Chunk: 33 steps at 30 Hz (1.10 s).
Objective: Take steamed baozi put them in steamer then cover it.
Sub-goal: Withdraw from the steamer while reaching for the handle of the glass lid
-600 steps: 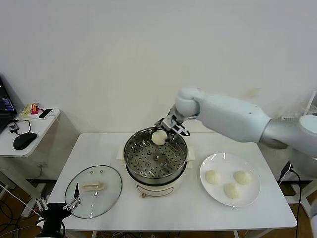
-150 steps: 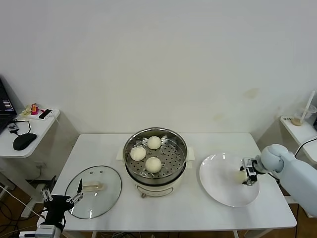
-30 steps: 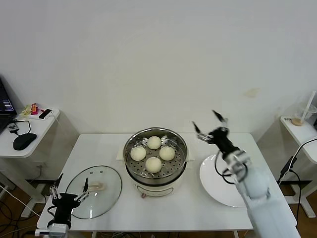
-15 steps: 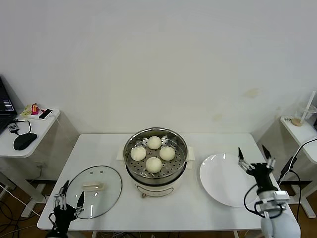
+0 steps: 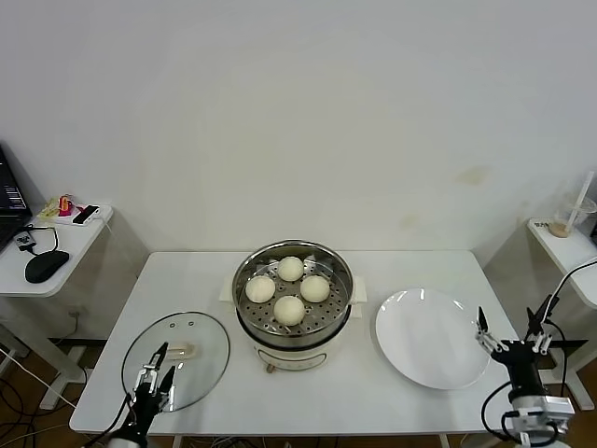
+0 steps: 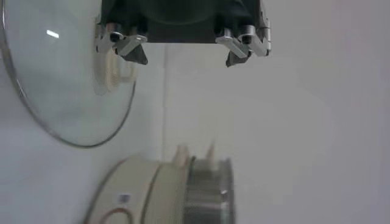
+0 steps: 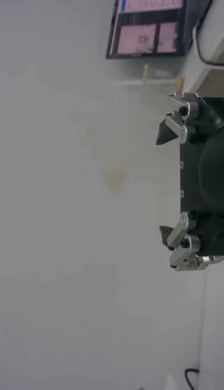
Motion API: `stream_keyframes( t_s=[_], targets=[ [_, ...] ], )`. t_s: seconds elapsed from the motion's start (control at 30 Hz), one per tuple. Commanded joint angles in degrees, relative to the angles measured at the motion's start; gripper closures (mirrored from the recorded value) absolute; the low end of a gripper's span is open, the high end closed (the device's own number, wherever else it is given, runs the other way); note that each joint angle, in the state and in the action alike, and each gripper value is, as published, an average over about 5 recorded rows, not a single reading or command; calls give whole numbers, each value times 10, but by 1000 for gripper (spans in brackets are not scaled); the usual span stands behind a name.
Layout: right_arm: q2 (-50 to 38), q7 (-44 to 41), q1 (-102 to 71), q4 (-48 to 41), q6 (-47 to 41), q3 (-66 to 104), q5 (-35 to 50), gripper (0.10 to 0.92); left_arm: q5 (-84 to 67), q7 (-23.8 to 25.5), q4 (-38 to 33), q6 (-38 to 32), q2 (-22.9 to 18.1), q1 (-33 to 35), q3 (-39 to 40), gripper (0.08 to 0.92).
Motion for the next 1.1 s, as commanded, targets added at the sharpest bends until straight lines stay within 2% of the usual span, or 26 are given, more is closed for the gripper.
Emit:
stream_keyframes(
  t_s=[0.03, 0.4, 1.1],
  targets=[
    [17, 6, -41, 12, 0, 16, 0, 203, 57, 9, 86, 7, 12, -75, 25, 177],
    [37, 6, -63, 17, 9, -8, -17, 203, 40, 13, 131, 13, 17, -132, 29, 177],
    [50, -1, -74, 16, 14, -19, -35, 203, 8, 26, 178, 23, 26, -195, 48, 177]
  ],
)
